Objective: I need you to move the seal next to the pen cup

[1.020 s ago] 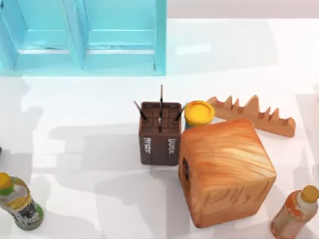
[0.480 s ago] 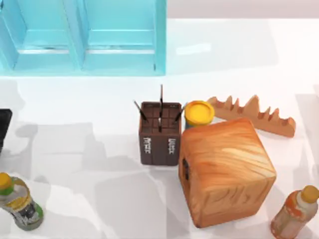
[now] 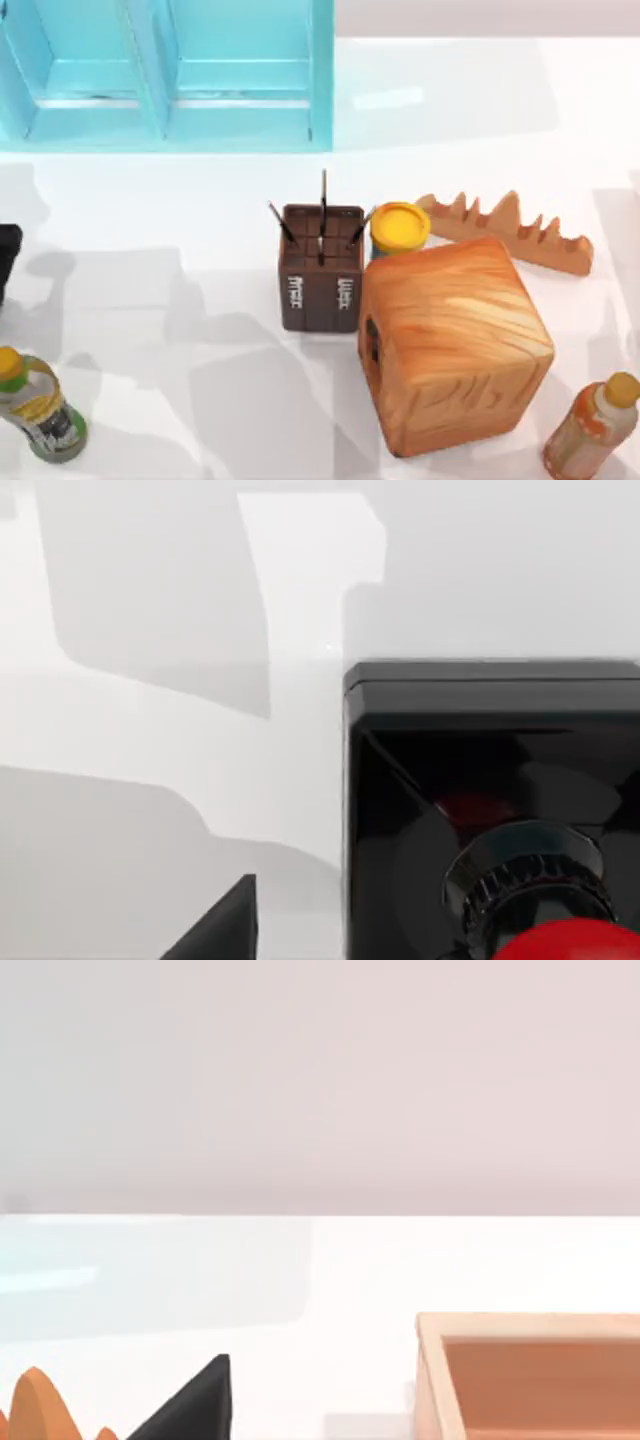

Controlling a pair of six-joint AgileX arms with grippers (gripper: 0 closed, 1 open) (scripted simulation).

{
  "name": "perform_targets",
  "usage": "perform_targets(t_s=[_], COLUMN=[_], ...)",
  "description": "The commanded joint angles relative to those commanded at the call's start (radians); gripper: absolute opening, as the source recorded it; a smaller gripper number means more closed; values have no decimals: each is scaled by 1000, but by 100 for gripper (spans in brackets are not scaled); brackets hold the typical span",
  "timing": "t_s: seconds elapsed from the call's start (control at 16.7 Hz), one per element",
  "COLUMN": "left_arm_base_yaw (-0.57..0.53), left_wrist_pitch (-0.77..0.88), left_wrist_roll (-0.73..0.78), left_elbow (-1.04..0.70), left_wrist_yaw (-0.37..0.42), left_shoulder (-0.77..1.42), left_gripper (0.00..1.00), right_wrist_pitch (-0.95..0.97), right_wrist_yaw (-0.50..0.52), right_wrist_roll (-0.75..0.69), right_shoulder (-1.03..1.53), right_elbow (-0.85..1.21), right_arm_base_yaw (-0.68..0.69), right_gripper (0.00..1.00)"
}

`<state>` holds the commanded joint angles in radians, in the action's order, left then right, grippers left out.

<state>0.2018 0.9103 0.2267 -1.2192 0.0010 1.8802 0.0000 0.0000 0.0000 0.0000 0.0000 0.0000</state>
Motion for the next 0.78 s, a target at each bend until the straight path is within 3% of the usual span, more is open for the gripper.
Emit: perform_targets(t_s=[0.6, 0.78], left_arm_base_yaw=[0, 0], left_wrist_pitch=[0, 0], left_wrist_roll=[0, 0], left_elbow=[0, 0], left_wrist_yaw=[0, 0], left_shoulder=[0, 0], left_gripper=[2, 0], right_wrist_pitch=[0, 0], right_wrist_yaw=[0, 0], right_wrist_roll=[0, 0], right_shoulder=[0, 0], right_elbow=[0, 0], right_arm_base_yaw=[0, 0], right_gripper=[100, 100])
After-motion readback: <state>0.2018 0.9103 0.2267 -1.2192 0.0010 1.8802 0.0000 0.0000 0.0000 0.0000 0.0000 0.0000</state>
